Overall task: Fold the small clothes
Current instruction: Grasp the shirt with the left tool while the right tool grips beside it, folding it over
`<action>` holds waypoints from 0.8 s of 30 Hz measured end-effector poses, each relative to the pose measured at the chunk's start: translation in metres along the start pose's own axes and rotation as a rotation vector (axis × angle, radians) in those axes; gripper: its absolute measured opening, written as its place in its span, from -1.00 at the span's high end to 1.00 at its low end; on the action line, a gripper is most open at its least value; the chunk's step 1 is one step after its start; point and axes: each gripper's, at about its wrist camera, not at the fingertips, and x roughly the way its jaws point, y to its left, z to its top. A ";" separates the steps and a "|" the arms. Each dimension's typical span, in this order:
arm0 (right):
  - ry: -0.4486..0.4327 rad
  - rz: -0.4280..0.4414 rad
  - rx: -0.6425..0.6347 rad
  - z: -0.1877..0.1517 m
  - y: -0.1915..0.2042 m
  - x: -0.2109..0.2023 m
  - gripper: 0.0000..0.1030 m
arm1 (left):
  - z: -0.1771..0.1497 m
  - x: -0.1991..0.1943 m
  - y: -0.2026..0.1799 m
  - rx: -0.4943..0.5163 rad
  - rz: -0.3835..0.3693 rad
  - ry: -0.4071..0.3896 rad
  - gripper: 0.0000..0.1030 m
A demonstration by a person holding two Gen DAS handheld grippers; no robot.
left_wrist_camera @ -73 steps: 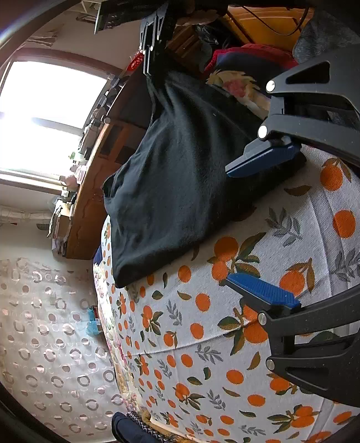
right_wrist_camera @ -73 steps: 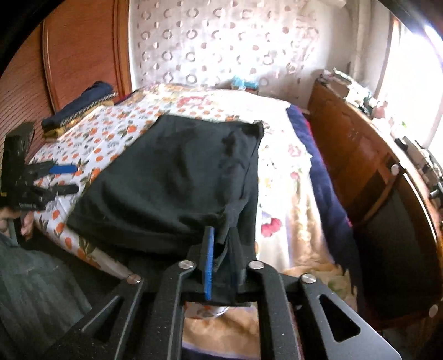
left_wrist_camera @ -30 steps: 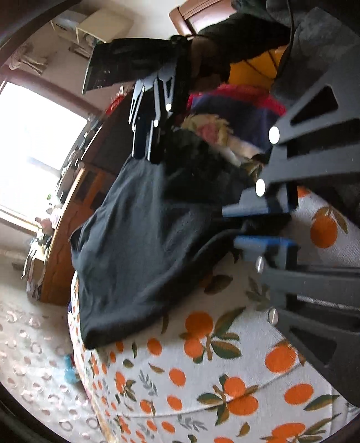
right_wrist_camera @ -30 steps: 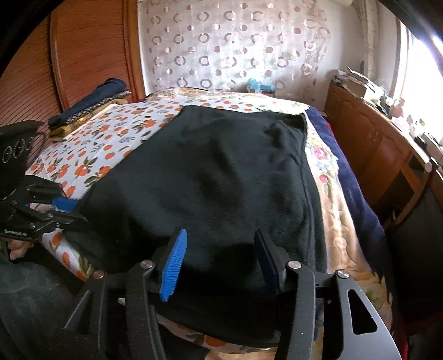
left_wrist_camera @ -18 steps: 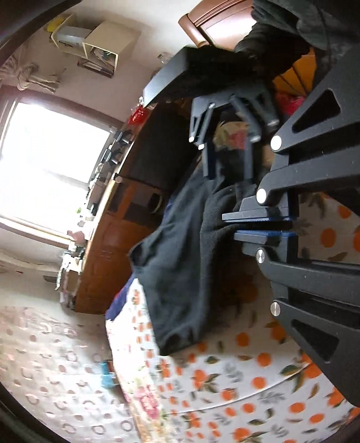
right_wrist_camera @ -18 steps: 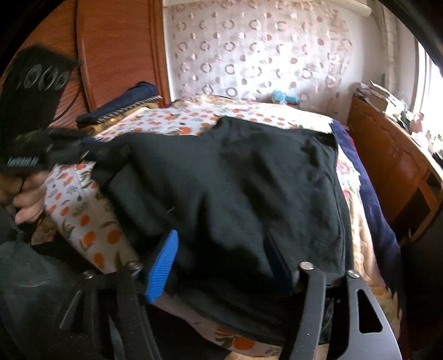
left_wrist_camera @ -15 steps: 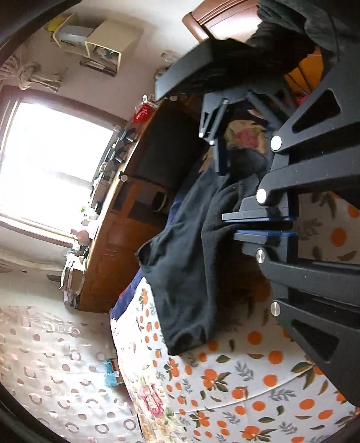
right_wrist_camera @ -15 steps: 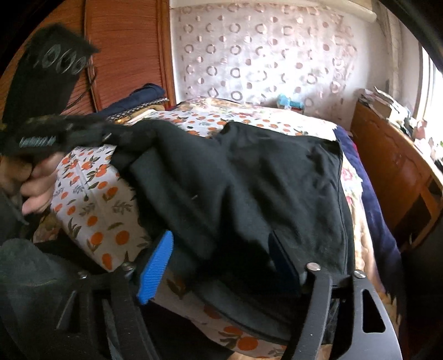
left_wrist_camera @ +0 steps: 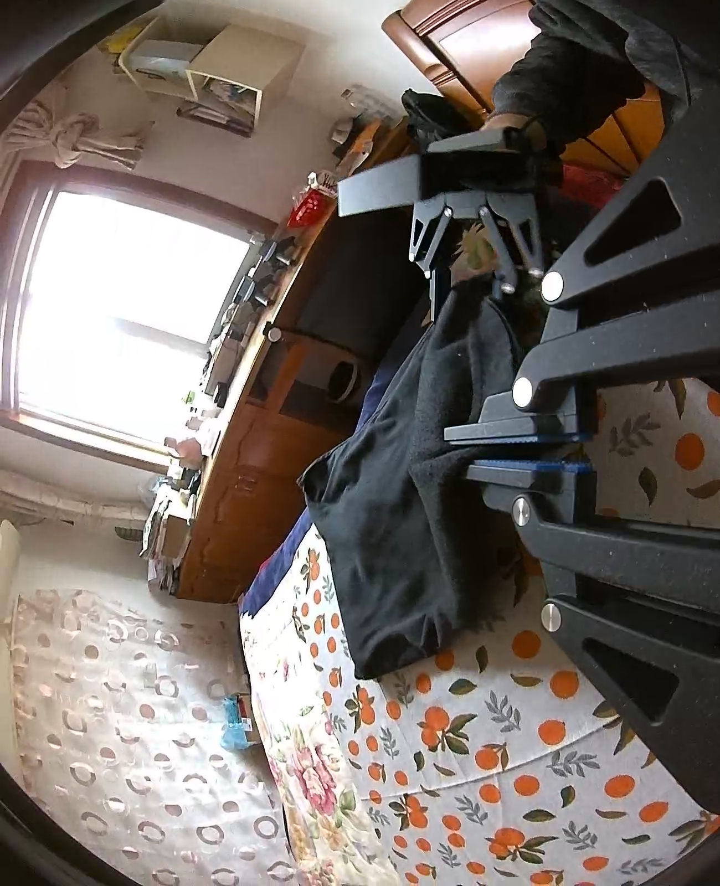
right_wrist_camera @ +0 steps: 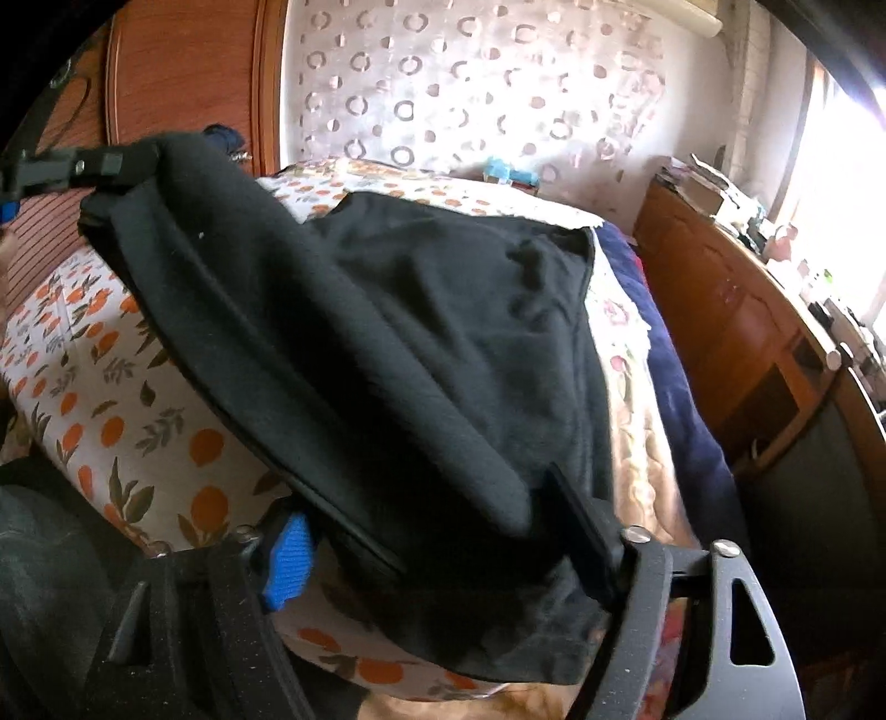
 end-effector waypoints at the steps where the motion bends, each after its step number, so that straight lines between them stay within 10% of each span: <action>1: -0.002 0.024 0.010 0.005 -0.001 -0.001 0.22 | 0.000 0.000 0.002 -0.004 0.002 -0.002 0.91; 5: -0.064 0.022 -0.037 0.038 -0.006 -0.008 0.72 | 0.006 0.004 0.012 -0.011 0.041 -0.018 0.91; 24: -0.088 0.058 -0.106 0.141 -0.038 0.072 0.74 | 0.058 0.067 0.086 -0.016 0.203 0.058 0.91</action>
